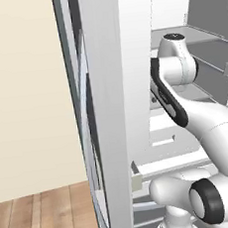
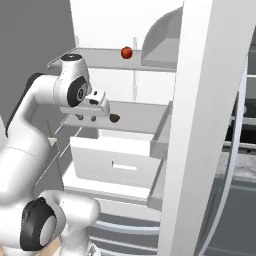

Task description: Pick the apple and kiwi from the fridge and place them inside the tupperware on the counter.

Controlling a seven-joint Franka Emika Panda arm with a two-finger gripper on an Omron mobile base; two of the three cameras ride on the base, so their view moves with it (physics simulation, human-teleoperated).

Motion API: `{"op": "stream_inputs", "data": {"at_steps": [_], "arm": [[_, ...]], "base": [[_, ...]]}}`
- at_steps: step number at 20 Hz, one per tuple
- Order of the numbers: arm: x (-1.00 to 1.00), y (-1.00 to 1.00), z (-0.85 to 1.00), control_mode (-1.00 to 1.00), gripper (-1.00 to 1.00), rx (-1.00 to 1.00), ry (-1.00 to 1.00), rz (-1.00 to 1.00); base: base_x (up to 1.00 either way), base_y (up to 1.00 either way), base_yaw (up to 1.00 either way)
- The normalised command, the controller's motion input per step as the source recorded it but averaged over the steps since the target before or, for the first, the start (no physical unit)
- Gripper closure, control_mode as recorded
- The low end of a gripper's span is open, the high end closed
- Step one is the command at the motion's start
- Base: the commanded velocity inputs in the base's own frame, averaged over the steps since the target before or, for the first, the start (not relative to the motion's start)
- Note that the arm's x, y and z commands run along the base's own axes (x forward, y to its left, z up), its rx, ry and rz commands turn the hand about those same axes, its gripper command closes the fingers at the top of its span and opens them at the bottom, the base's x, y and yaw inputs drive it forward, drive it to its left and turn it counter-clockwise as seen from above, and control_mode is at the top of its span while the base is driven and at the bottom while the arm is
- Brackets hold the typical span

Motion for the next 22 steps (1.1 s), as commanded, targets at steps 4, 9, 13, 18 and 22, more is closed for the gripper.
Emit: {"op": "stream_inputs", "data": {"at_steps": [4,9,13,18,22], "arm": [[0.00,0.00,0.00,1.00,-1.00,0.00,0.00,0.00],[0.00,0.00,0.00,1.00,-1.00,0.00,0.00,0.00],[0.00,0.00,0.00,1.00,-1.00,0.00,0.00,0.00],[0.00,0.00,0.00,1.00,-1.00,0.00,0.00,0.00],[0.00,0.00,0.00,1.00,-1.00,0.00,0.00,0.00]], "base": [[0.00,-0.24,0.00],[0.09,-0.42,0.00],[0.44,-0.13,-0.01],[0.72,-0.01,0.00],[0.68,-0.07,0.00]]}}
